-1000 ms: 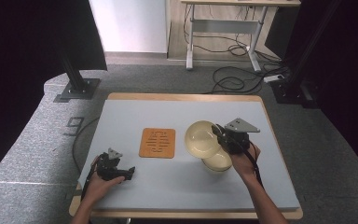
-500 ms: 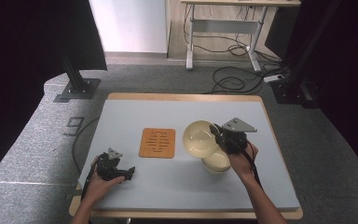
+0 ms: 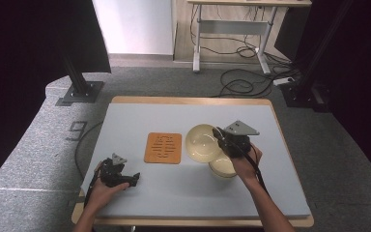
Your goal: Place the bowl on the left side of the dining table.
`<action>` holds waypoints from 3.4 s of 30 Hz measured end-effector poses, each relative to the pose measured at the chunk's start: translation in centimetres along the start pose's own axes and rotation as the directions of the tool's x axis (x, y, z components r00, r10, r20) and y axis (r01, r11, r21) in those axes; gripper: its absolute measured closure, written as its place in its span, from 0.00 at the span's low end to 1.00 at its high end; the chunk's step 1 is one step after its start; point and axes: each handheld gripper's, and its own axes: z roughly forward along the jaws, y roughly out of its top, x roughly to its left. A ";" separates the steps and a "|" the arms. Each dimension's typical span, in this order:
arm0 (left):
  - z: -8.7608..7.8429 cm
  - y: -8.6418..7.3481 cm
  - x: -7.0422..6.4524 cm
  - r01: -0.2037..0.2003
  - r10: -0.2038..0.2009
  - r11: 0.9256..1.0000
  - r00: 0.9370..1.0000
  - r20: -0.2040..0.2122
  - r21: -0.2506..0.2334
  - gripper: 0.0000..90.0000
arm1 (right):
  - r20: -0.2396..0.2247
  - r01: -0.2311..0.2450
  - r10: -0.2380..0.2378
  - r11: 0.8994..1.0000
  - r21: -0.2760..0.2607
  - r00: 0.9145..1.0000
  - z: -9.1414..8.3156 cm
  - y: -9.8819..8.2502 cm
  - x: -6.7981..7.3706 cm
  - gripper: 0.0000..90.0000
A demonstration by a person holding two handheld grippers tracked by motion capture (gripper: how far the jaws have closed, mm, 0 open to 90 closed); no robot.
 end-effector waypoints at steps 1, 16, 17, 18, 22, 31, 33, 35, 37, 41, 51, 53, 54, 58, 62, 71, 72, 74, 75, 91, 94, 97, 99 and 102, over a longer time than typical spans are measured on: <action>0.0 0.0 0.0 0.000 0.000 1.000 1.000 0.000 0.000 0.03 | -0.002 -0.001 0.001 1.000 -0.001 1.000 0.1 0.0 0.1 0.91; 0.0 0.0 0.0 0.000 0.000 1.000 1.000 0.001 0.000 0.03 | -0.023 0.009 -0.008 1.000 0.003 1.000 1.2 0.7 1.1 0.91; 0.0 0.0 0.0 0.001 -0.001 1.000 1.000 0.001 0.000 0.03 | -0.023 0.011 -0.011 1.000 0.003 1.000 1.3 0.7 1.2 0.91; 0.0 0.0 0.0 0.001 -0.001 1.000 1.000 0.001 0.000 0.03 | -0.024 0.013 -0.013 1.000 0.006 1.000 1.4 0.8 1.3 0.91; 0.0 0.0 0.0 0.000 0.000 1.000 1.000 0.001 0.000 0.03 | -0.025 0.020 -0.020 1.000 0.010 0.999 1.6 1.0 1.5 0.91; 0.0 0.0 0.0 0.000 0.000 1.000 1.000 0.001 0.000 0.03 | -0.033 0.016 -0.015 1.000 0.018 0.999 2.5 1.0 1.8 0.91; 0.0 0.0 0.0 0.001 -0.001 1.000 1.000 0.000 0.000 0.03 | -0.037 0.007 -0.006 1.000 0.019 0.999 2.6 1.0 1.9 0.91; 0.0 0.0 0.0 0.001 -0.001 1.000 1.000 0.000 0.000 0.03 | -0.047 0.002 -0.001 1.000 0.018 0.999 2.7 1.0 1.9 0.91; 0.0 0.0 0.0 0.001 -0.001 1.000 1.000 0.000 0.000 0.03 | -0.046 0.006 -0.005 1.000 0.018 0.999 2.8 1.0 2.1 0.91; 0.0 0.0 0.0 0.001 -0.001 1.000 1.000 0.000 0.000 0.03 | -0.045 0.009 -0.008 1.000 0.022 0.999 3.0 1.1 2.2 0.91; 0.0 0.0 0.0 -0.001 0.001 1.000 1.000 -0.001 0.000 0.03 | -0.052 0.008 -0.007 1.000 0.017 0.999 3.2 1.7 2.6 0.91; 0.0 0.0 0.0 -0.001 0.001 1.000 1.000 -0.001 0.002 0.03 | -0.055 0.011 -0.010 1.000 0.017 0.998 3.3 1.8 2.7 0.91; 0.0 0.0 0.0 -0.001 0.001 1.000 1.000 -0.001 0.002 0.03 | -0.058 0.010 -0.009 1.000 0.018 0.998 3.4 1.8 2.8 0.91; 0.0 0.0 0.0 -0.002 0.002 1.000 1.000 -0.001 0.002 0.03 | -0.063 0.014 -0.013 1.000 0.019 0.998 3.6 2.0 3.1 0.91; 0.0 0.0 0.0 0.000 0.000 1.000 1.000 -0.001 0.001 0.03 | -0.065 0.016 -0.014 1.000 0.020 0.998 3.8 2.1 3.2 0.91; 0.0 0.0 0.0 -0.002 0.002 1.000 1.000 -0.001 0.003 0.03 | -0.071 0.022 -0.021 1.000 0.018 0.997 4.0 2.4 3.7 0.91; 0.0 0.0 0.0 -0.002 0.002 1.000 1.000 -0.001 0.003 0.03 | -0.072 0.023 -0.021 1.000 0.017 0.997 4.1 2.4 3.8 0.91; 0.0 0.0 0.0 -0.002 0.002 1.000 1.000 -0.002 0.003 0.03 | -0.073 0.023 -0.022 1.000 0.018 0.997 4.1 2.5 3.8 0.91; 0.0 0.0 0.0 -0.002 0.002 1.000 1.000 -0.002 0.003 0.03 | -0.074 0.024 -0.022 1.000 0.018 0.997 4.2 2.6 3.9 0.91; 0.0 0.0 0.0 -0.001 0.001 1.000 1.000 -0.002 0.002 0.03 | -0.084 0.033 -0.032 0.999 0.011 0.996 4.7 3.4 4.7 0.91; 0.0 0.0 0.0 -0.001 0.001 1.000 1.000 -0.001 0.002 0.03 | -0.087 0.035 -0.034 0.999 0.011 0.996 4.9 3.5 4.9 0.91; 0.0 0.0 0.0 -0.001 0.001 1.000 1.000 -0.001 0.002 0.03 | -0.089 0.036 -0.035 0.999 0.012 0.995 5.0 3.6 5.1 0.91; 0.0 0.0 0.0 -0.001 0.001 1.000 1.000 -0.001 0.002 0.03 | -0.090 0.037 -0.036 0.999 0.012 0.995 5.2 3.6 5.2 0.91; 0.0 0.0 0.0 -0.001 0.001 1.000 1.000 -0.001 0.003 0.03 | -0.094 0.036 -0.034 0.999 0.012 0.995 5.3 3.6 5.3 0.91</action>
